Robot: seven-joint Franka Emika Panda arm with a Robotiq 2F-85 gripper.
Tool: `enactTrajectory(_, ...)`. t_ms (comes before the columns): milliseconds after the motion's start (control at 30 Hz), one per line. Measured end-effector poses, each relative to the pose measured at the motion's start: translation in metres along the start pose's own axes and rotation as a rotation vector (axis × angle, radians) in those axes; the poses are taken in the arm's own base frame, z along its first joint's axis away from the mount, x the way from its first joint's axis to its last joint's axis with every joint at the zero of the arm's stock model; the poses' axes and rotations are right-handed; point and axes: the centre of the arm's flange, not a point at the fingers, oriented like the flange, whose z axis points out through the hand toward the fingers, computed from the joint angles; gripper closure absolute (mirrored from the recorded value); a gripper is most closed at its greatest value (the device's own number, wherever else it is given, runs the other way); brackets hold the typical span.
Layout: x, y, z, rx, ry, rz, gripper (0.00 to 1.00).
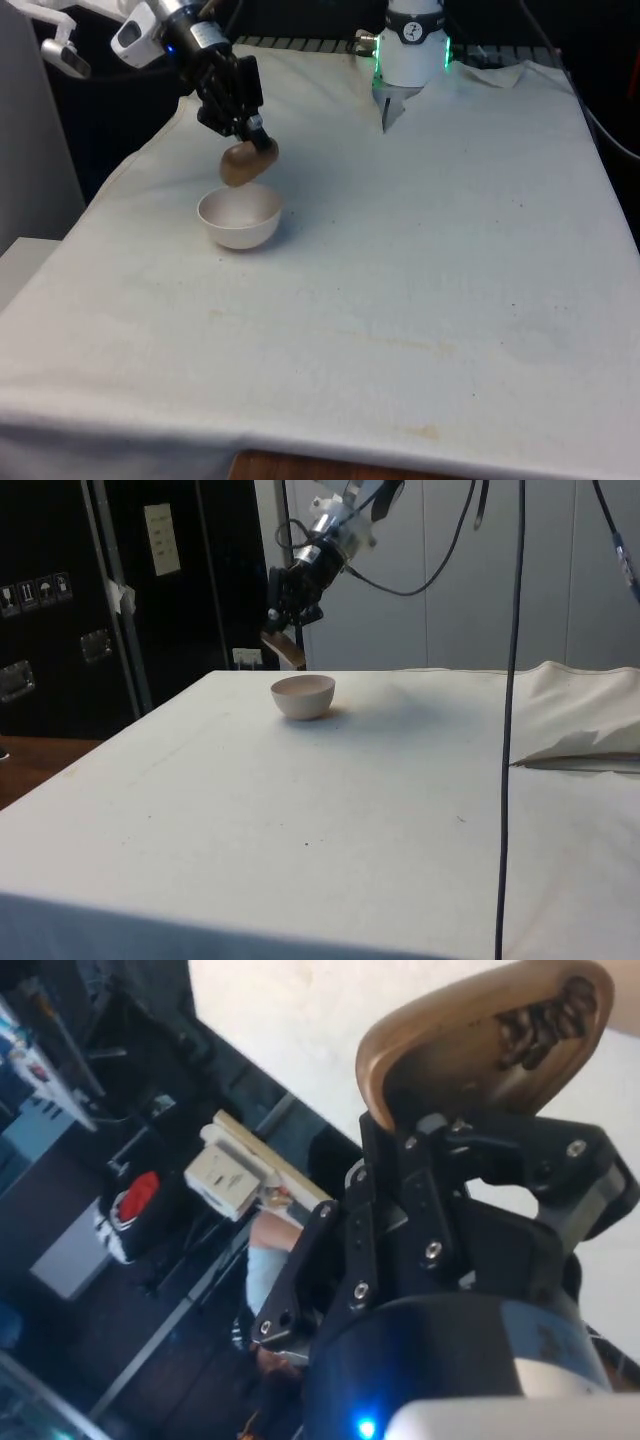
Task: Pour the coffee beans from the cup into the bowl.
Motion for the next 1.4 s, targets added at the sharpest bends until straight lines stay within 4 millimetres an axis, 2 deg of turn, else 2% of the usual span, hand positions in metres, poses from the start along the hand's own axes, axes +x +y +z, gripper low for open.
enactTrajectory(400, -0.001, 0.008, -0.002, 0.094, 0.017, -0.005, 1.0)
enactTrajectory(900, -0.004, 0.031, -0.013, 0.219, 0.038, -0.006, 1.0)
enactTrajectory(1400, -0.007, 0.04, -0.02, 0.347, 0.052, -0.011, 1.0)
